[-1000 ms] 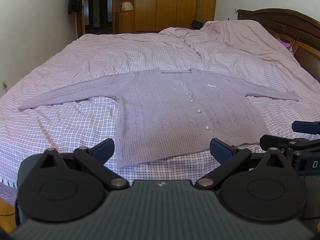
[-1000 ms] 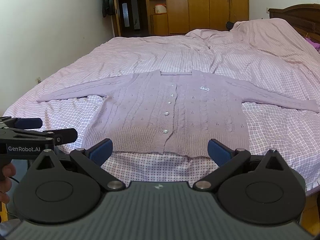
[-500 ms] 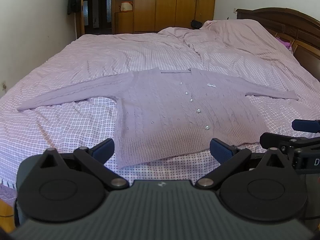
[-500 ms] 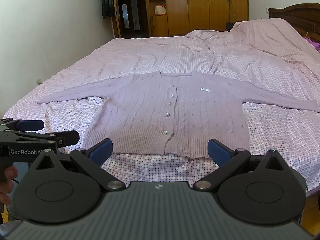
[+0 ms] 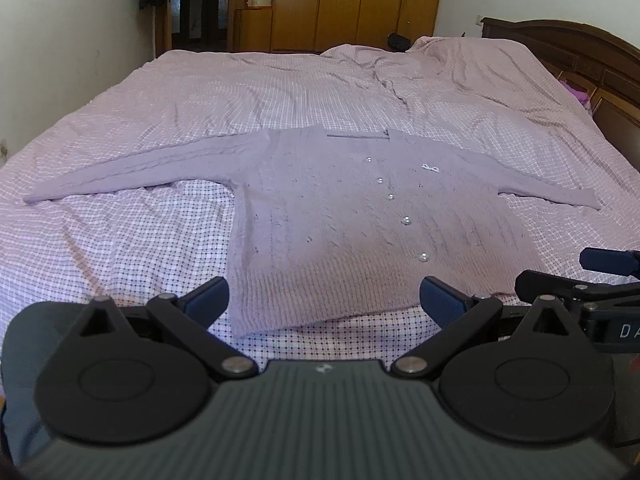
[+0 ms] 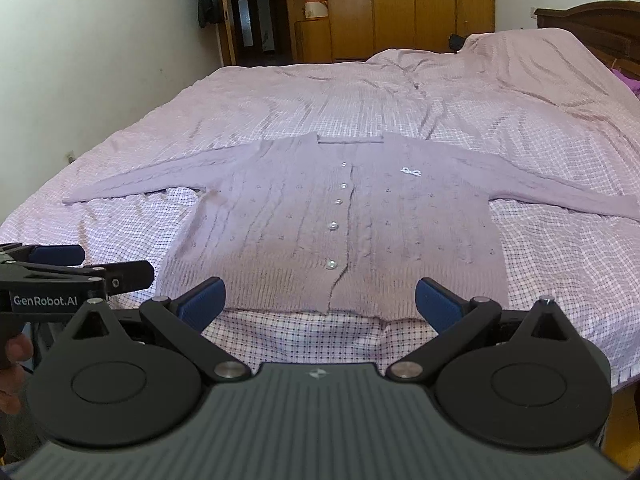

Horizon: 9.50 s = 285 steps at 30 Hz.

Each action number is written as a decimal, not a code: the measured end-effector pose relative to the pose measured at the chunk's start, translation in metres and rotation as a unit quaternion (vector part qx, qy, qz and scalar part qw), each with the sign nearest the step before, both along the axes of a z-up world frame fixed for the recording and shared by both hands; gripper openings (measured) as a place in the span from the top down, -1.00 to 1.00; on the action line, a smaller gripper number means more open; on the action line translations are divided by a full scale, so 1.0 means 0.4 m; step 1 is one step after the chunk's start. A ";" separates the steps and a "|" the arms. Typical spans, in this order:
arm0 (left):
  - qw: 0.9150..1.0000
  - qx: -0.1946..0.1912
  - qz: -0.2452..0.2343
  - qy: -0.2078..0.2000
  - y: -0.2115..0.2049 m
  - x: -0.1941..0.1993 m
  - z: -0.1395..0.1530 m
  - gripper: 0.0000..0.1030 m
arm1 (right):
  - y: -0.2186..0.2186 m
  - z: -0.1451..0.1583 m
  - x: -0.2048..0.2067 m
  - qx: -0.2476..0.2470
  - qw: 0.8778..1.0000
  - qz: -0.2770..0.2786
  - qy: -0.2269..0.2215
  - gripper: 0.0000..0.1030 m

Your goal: Fold small clothes

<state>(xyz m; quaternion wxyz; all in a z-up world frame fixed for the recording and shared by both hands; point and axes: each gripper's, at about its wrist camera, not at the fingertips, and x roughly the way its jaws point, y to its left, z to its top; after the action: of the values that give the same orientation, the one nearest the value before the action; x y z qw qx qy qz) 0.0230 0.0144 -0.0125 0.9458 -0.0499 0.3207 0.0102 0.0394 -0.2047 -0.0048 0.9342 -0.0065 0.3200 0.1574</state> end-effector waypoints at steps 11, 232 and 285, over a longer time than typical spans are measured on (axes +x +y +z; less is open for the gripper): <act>1.000 -0.004 0.026 -0.012 0.076 0.059 -0.029 -1.00 | 0.099 0.002 0.094 -0.003 1.000 0.012 -0.009 -1.00; 0.998 0.045 -0.028 0.012 -0.365 1.095 -0.132 0.76 | -0.254 -0.181 0.730 0.096 0.993 -0.064 0.012 -1.00; 0.995 -0.014 0.101 0.013 0.315 1.104 -0.259 0.64 | -0.137 -0.312 1.026 0.113 0.988 -0.038 0.095 -0.41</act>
<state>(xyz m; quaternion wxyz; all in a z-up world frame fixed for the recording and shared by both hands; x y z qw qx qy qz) 0.4648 0.1405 -0.1163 0.9348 -0.0955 0.3266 0.1021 0.4499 -0.2595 -0.1298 0.8995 0.1268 0.3875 0.1569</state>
